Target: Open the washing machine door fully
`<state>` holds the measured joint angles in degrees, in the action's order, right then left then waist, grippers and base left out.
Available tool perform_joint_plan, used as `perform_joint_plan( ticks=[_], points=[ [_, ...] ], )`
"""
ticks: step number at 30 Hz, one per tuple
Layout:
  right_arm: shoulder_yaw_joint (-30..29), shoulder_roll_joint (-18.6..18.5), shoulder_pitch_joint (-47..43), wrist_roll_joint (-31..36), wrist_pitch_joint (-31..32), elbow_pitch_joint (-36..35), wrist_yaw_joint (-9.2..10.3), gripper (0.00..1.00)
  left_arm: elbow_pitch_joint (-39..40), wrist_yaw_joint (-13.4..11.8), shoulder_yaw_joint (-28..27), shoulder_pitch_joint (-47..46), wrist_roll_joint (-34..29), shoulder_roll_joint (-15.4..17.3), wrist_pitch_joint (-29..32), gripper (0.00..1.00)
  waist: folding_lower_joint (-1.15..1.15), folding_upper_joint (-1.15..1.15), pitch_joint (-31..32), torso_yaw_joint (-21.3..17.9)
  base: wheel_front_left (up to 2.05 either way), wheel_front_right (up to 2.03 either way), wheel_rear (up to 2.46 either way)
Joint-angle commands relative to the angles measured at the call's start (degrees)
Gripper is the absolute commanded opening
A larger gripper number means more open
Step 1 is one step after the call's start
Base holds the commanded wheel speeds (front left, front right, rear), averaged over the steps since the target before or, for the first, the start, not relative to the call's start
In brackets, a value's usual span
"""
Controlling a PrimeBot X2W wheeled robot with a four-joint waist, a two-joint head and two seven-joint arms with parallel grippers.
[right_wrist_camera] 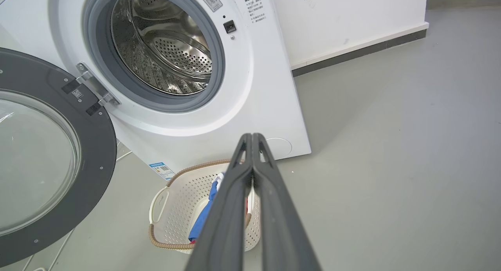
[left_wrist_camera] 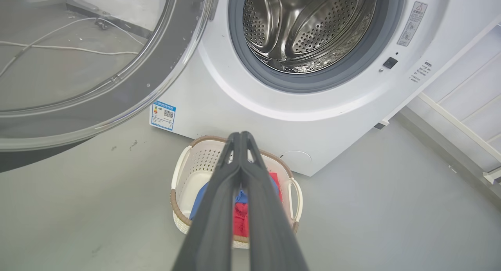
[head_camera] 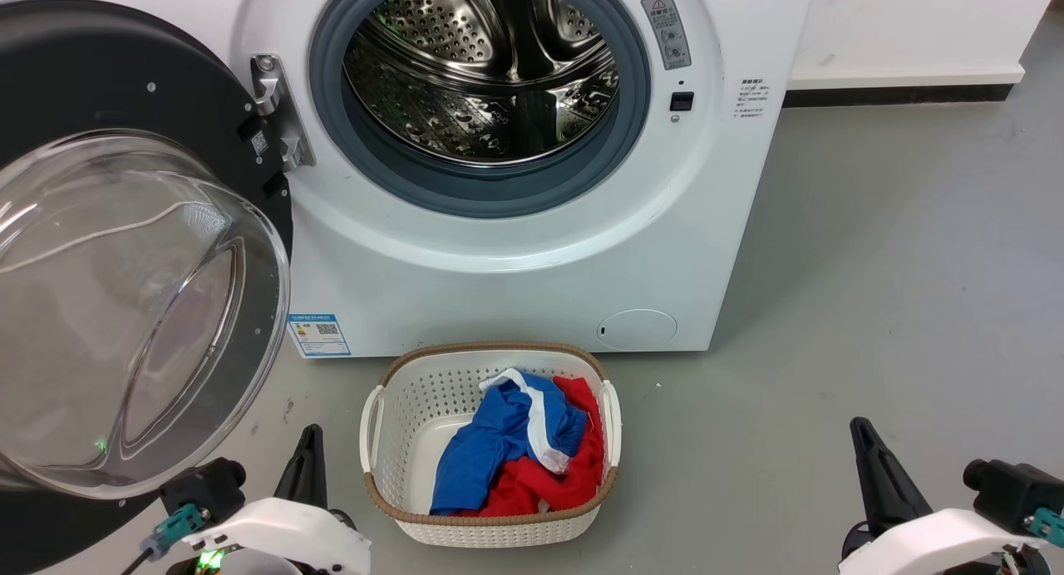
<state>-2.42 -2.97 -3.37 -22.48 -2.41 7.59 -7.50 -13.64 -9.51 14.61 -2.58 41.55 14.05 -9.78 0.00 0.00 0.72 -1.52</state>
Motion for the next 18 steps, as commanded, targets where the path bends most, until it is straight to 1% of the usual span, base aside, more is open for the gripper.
perform_joint_plan(
  ticks=[1, 18],
  points=[
    [-0.23, 0.02, 1.77, -2.06, 0.18, -0.52, 0.0, 0.0, 0.61, 0.72, -1.01, -1.59, 1.45, 0.16, 0.3, 0.0, 0.0, 0.0, -0.01, 0.02, 0.0, 0.0, 0.0],
    [-1.17, 0.05, 3.74, -18.04, 2.25, 1.05, 0.0, 0.0, 0.35, 4.61, -5.69, -2.34, 13.19, -2.41, 3.97, 0.0, 0.0, 0.0, -0.15, 0.26, 0.0, 0.0, 0.0]
  ],
)
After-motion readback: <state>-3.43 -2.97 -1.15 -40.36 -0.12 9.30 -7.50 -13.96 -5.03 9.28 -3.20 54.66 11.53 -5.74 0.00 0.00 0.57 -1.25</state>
